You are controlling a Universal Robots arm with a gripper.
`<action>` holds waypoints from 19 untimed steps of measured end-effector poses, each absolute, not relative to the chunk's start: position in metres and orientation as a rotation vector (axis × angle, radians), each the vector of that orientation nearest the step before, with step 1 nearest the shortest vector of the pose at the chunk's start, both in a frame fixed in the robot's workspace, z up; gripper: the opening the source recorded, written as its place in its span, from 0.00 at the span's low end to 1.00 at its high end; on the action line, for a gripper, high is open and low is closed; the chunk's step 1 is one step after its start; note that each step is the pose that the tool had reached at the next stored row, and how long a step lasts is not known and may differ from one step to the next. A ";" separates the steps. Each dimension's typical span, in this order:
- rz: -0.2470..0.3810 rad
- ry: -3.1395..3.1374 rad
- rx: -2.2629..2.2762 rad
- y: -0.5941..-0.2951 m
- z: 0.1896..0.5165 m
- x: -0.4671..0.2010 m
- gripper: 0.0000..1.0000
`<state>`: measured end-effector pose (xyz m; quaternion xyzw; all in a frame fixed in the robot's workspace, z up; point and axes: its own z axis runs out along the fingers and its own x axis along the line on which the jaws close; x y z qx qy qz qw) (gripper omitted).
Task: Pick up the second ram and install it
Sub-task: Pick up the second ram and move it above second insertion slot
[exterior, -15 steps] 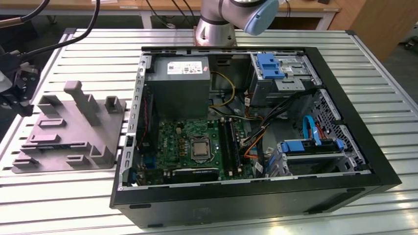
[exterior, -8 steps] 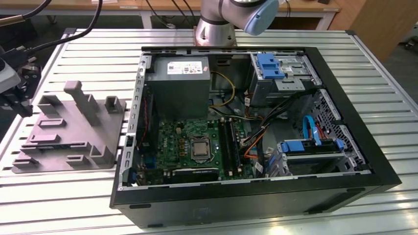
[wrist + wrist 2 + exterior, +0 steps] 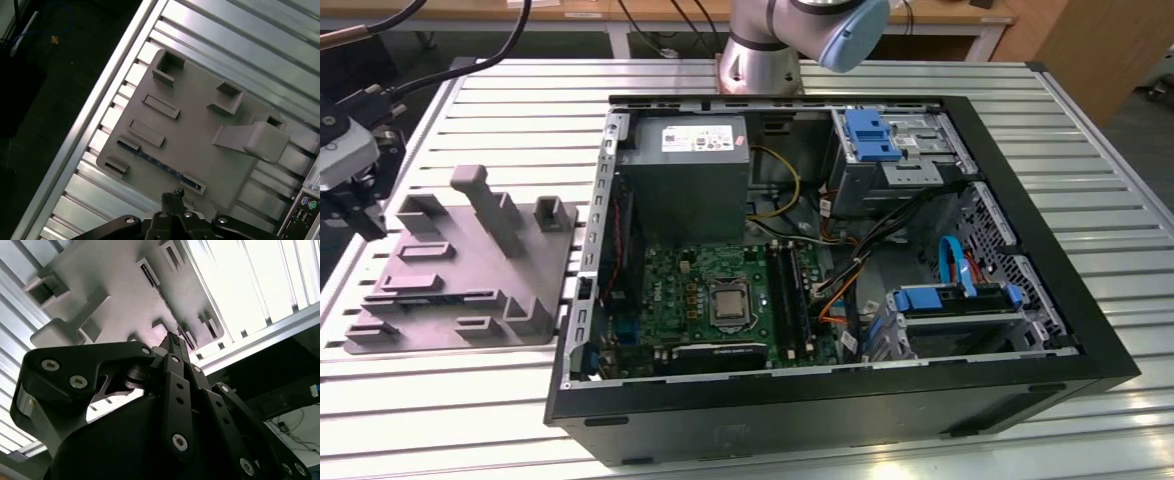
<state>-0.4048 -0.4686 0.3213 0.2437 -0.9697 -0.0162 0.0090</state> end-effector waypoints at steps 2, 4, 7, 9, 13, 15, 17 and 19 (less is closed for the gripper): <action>-0.050 -3.014 0.815 -0.469 0.321 -0.405 0.10; -0.049 -2.999 0.869 -0.469 0.321 -0.405 0.10; -0.049 -2.973 0.951 -0.469 0.320 -0.405 0.10; -0.048 -2.955 1.004 -0.469 0.320 -0.405 0.10; -0.047 -2.916 1.110 -0.469 0.319 -0.405 0.10; -0.046 -2.894 1.164 -0.469 0.319 -0.405 0.10; -0.046 -2.872 1.216 -0.469 0.318 -0.405 0.10; -0.045 -2.849 1.267 -0.469 0.318 -0.405 0.10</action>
